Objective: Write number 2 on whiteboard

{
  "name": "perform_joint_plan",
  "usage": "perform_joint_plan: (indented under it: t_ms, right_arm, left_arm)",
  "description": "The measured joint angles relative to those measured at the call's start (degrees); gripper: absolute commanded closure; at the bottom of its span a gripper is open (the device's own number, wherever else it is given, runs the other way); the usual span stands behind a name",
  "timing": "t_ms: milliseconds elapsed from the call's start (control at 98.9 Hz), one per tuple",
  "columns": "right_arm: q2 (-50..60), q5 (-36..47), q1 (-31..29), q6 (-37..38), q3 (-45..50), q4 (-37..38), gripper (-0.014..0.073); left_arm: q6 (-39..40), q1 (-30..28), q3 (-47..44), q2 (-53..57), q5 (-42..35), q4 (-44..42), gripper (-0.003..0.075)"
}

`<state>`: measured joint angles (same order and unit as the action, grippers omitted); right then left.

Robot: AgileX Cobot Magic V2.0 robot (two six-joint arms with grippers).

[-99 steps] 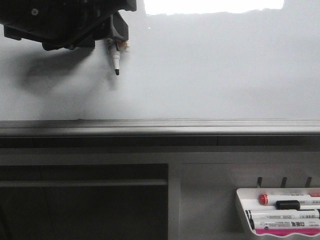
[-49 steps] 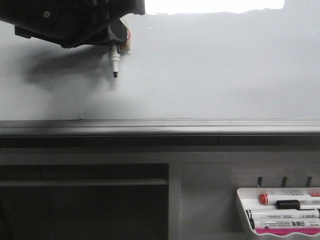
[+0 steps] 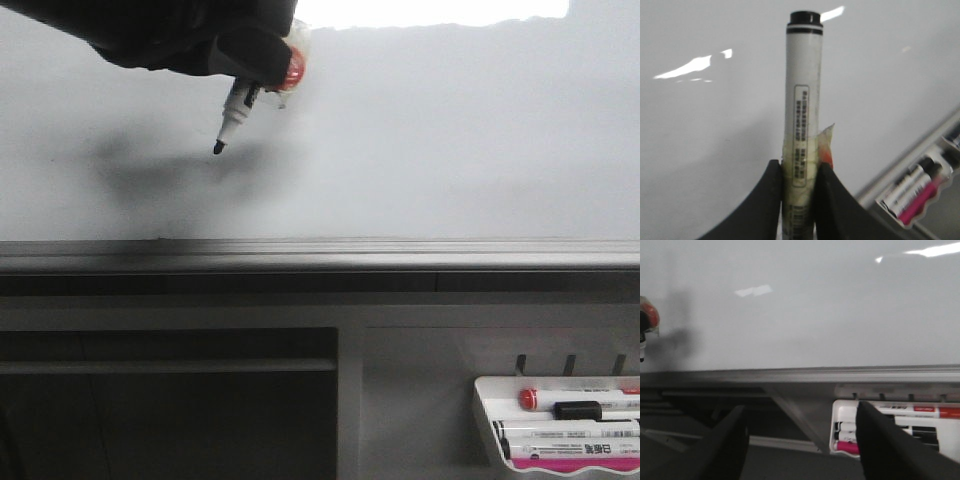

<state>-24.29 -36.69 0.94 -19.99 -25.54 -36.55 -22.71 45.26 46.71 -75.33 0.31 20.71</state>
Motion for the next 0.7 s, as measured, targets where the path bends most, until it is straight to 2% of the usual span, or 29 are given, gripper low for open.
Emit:
perform_joint_plan:
  t_ms: [182, 314, 465, 698]
  right_arm:
    - [-6.0, -7.8, 0.0, -16.0, -3.6, -14.2, 0.0179]
    - [-12.2, -14.2, 0.0, -24.4, -8.3, -20.1, 0.0179]
    - [-18.8, -20.5, 0.0, -28.3, -13.5, -21.6, 0.0179]
    - [-26.0, -27.6, 0.0, -30.2, -17.8, -22.3, 0.0179]
  left_arm:
    - [0.0, 6.8, 0.0, 3.2, 11.0, -13.1, 0.0741]
    - [0.0, 12.7, 0.0, 3.3, 15.1, -19.6, 0.0741]
    - [0.0, 17.9, 0.2, 3.3, 15.7, -24.9, 0.0741]
    - [-0.1, 18.5, 2.9, 3.2, 16.5, -27.8, 0.0741]
